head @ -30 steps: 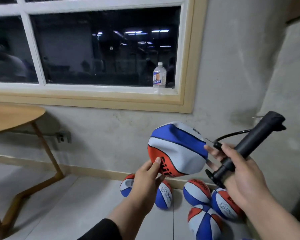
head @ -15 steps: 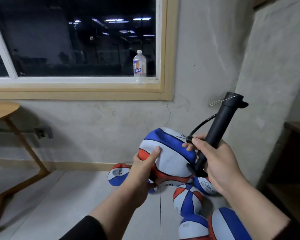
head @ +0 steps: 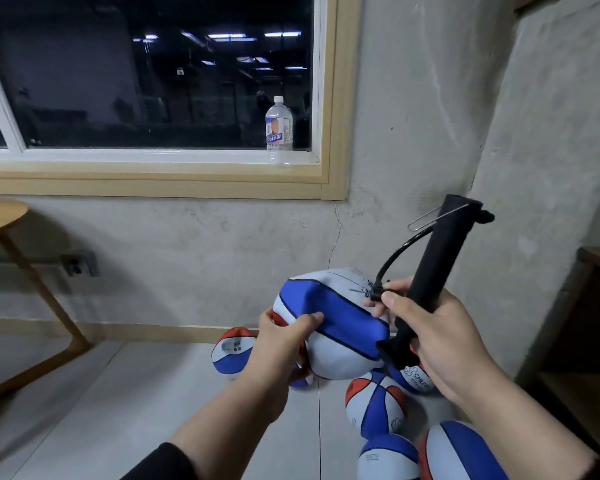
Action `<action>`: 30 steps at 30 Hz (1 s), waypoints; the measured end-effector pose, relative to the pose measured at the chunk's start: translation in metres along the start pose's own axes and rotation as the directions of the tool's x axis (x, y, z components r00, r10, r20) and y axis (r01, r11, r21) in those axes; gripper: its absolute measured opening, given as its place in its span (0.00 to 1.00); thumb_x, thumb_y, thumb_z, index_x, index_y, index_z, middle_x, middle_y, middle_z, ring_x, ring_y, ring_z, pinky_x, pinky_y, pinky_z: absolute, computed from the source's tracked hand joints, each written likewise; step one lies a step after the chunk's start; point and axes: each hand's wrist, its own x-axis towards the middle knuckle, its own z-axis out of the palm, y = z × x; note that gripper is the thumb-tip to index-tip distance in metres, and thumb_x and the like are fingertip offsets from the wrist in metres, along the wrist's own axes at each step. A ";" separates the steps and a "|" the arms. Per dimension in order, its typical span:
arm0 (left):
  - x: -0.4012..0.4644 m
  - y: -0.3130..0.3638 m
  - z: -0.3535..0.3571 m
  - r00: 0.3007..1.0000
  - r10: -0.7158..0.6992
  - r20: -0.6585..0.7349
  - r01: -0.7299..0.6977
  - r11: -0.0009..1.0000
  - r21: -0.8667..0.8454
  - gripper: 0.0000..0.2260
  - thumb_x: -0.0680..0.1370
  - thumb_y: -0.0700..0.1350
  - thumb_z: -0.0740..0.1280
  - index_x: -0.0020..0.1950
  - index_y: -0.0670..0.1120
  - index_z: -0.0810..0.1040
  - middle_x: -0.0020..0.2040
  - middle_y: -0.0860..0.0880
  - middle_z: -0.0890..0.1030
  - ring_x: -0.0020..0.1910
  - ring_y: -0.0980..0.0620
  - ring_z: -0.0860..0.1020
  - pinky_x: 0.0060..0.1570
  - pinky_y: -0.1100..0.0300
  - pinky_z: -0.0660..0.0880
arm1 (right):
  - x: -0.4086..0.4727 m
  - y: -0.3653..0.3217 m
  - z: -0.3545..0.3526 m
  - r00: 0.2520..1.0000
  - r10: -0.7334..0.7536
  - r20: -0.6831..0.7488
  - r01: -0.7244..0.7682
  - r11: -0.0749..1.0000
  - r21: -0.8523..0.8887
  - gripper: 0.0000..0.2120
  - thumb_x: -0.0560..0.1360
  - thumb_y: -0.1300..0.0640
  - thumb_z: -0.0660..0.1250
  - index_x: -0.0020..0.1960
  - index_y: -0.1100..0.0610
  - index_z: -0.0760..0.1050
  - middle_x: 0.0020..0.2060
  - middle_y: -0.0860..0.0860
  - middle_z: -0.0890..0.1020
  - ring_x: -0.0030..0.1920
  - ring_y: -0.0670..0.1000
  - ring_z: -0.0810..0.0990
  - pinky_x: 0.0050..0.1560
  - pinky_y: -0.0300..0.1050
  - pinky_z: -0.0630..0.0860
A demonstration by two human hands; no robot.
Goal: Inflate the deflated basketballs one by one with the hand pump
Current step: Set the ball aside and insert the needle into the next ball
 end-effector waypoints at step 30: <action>-0.004 -0.015 -0.003 0.820 0.564 0.099 -0.528 0.677 0.512 0.40 0.66 0.49 0.82 0.66 0.68 0.60 0.65 0.58 0.73 0.65 0.56 0.75 0.63 0.53 0.79 | -0.004 -0.013 -0.003 0.998 -0.062 0.005 0.062 0.998 0.007 0.06 0.79 0.65 0.68 0.48 0.55 0.81 0.39 0.60 0.84 0.49 0.62 0.86 0.57 0.57 0.80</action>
